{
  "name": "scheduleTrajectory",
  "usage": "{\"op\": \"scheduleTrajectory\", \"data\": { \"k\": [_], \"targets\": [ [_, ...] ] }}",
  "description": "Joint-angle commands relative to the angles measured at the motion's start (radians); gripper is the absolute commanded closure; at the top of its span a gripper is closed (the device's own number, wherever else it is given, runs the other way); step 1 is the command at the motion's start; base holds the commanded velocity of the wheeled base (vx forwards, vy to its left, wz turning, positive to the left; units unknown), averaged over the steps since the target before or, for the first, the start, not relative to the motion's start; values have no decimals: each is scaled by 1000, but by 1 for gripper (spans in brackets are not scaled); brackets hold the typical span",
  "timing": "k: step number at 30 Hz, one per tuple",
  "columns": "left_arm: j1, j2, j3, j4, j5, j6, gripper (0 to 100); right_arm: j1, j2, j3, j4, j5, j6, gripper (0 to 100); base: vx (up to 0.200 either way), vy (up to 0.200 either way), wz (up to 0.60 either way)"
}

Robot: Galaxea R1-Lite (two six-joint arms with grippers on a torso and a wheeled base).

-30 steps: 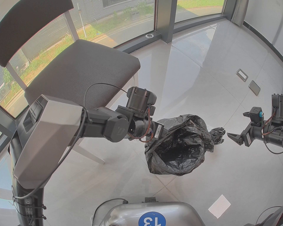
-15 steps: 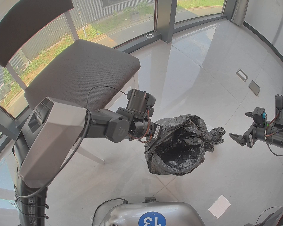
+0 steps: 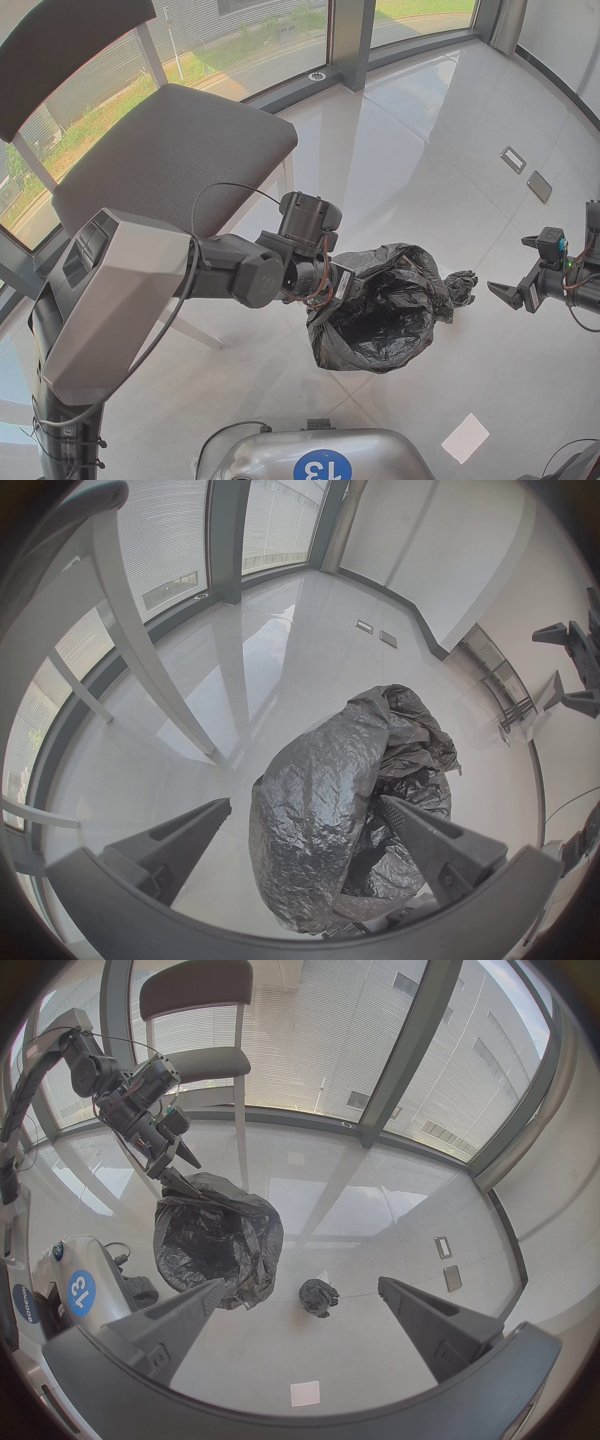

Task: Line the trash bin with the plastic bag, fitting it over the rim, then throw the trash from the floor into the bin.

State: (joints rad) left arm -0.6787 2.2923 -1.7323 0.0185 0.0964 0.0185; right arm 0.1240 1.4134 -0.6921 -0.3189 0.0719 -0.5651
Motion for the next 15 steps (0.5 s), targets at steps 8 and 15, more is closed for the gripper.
{"op": "scheduleTrajectory", "data": {
  "k": [8,15],
  "targets": [
    [8,26,-3,1,6,1,0,0,12,-3,0,-1,1,0,0,0,0],
    [13,32,-12,3,13,-2,100,0,15,-9,-2,-1,1,0,0,0,0]
  ]
}}
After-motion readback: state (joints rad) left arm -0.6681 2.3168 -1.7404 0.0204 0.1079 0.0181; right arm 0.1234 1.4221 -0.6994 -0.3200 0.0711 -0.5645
